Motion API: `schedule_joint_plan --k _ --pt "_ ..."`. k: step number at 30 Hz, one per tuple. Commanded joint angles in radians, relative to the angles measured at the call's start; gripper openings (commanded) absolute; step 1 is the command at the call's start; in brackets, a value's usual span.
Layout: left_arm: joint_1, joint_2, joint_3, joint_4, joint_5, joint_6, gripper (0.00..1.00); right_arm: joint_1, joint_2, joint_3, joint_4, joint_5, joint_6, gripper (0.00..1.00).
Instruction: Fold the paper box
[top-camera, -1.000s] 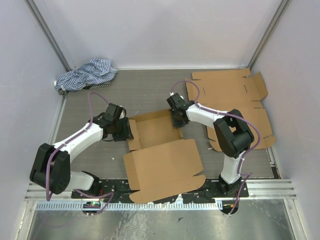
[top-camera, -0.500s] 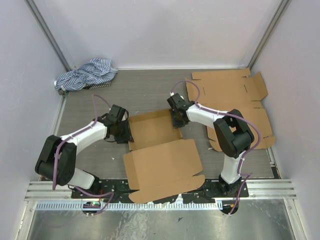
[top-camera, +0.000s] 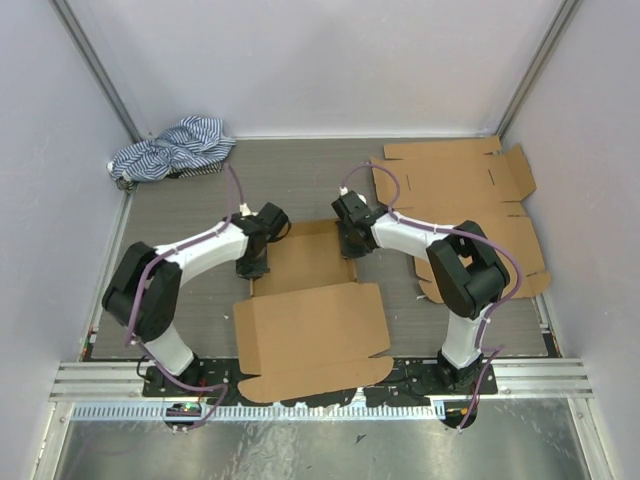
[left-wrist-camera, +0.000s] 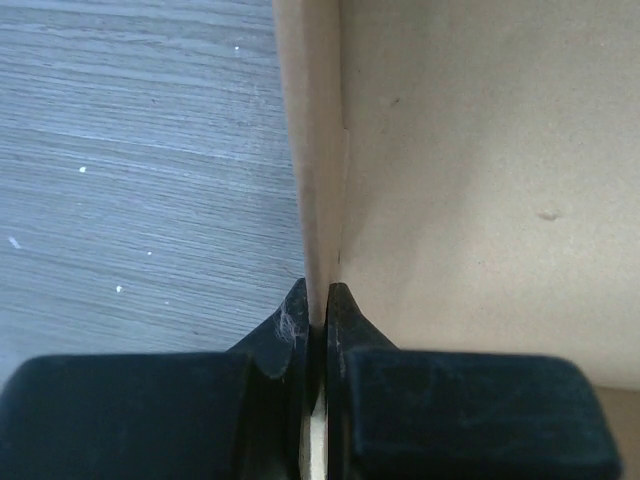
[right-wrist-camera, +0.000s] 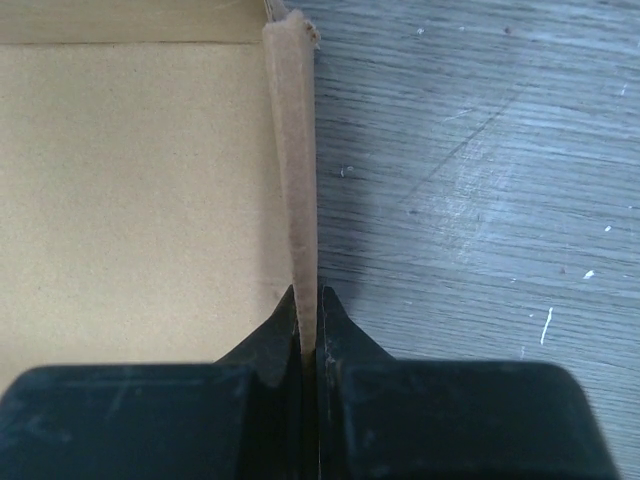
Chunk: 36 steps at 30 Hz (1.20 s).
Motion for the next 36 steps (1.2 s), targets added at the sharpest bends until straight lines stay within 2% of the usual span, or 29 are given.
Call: schedule_joint_plan --k 1,7,8,9,10,13,15,20,22,25,27,36 --pt "-0.063 0.101 0.066 -0.221 -0.308 -0.035 0.01 -0.004 -0.064 -0.026 -0.043 0.037 0.013 0.01" --pt "-0.088 0.127 0.061 -0.16 -0.287 -0.065 0.0 -0.003 -0.058 -0.036 -0.043 0.035 0.016 0.01" --pt "-0.088 0.123 0.063 -0.158 -0.274 -0.065 0.03 -0.002 -0.059 -0.038 -0.043 0.036 0.016 0.02" --pt "-0.088 0.113 0.063 -0.155 -0.264 -0.064 0.16 -0.002 -0.061 -0.039 -0.042 0.036 0.016 0.02" --pt "-0.086 0.102 0.062 -0.151 -0.257 -0.063 0.23 -0.002 -0.062 -0.04 -0.042 0.037 0.016 0.02" --pt "-0.087 0.054 0.065 -0.147 -0.246 -0.061 0.41 -0.002 -0.06 -0.041 -0.039 0.039 0.02 0.05" --pt "-0.086 0.031 0.073 -0.15 -0.237 -0.061 0.48 -0.003 -0.053 -0.037 -0.035 0.032 0.021 0.08" --pt "-0.072 -0.001 0.094 -0.156 -0.235 -0.057 0.49 -0.003 -0.046 -0.032 -0.037 0.037 0.025 0.13" --pt "-0.057 -0.001 0.094 -0.151 -0.237 -0.054 0.49 -0.002 -0.052 -0.032 -0.041 0.046 0.025 0.19" --pt "-0.043 -0.001 0.09 -0.136 -0.23 -0.053 0.48 -0.002 -0.067 -0.032 -0.046 0.053 0.025 0.35" --pt "-0.042 -0.021 0.079 -0.114 -0.208 -0.052 0.48 -0.003 -0.083 -0.034 -0.047 0.051 0.027 0.39" --pt "-0.042 -0.193 0.013 0.057 -0.012 0.02 0.49 -0.002 -0.156 -0.033 -0.036 -0.026 0.032 0.39"
